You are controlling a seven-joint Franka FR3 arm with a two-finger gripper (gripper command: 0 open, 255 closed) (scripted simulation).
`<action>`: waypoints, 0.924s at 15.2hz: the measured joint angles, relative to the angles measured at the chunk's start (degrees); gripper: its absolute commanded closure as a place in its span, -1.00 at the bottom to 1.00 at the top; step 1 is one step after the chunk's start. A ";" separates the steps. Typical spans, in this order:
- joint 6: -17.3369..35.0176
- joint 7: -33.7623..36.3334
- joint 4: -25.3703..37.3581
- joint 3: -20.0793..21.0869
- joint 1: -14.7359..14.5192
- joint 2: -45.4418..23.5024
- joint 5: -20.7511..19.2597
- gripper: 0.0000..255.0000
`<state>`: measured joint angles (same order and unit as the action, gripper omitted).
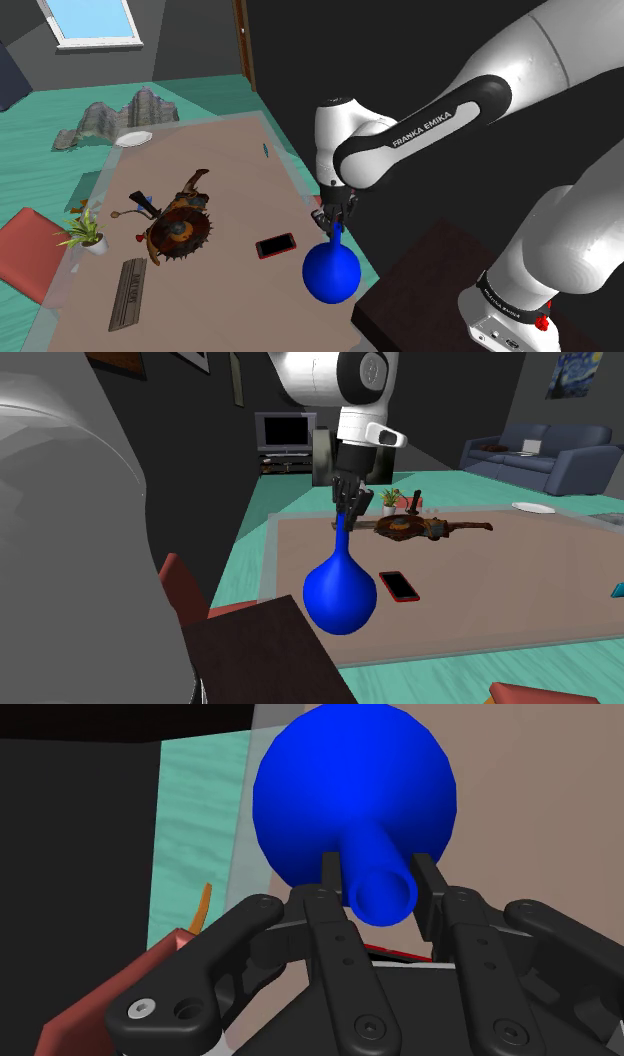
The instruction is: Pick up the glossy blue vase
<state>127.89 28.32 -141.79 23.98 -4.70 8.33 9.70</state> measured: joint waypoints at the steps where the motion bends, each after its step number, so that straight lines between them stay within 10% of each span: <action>1: -0.65 -0.10 0.17 -0.07 -0.01 0.44 0.13 1.00; 14: -11.38 -0.55 5.11 -1.14 -0.26 6.42 1.27 1.00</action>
<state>116.50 27.77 -136.69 22.83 -4.96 14.76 10.97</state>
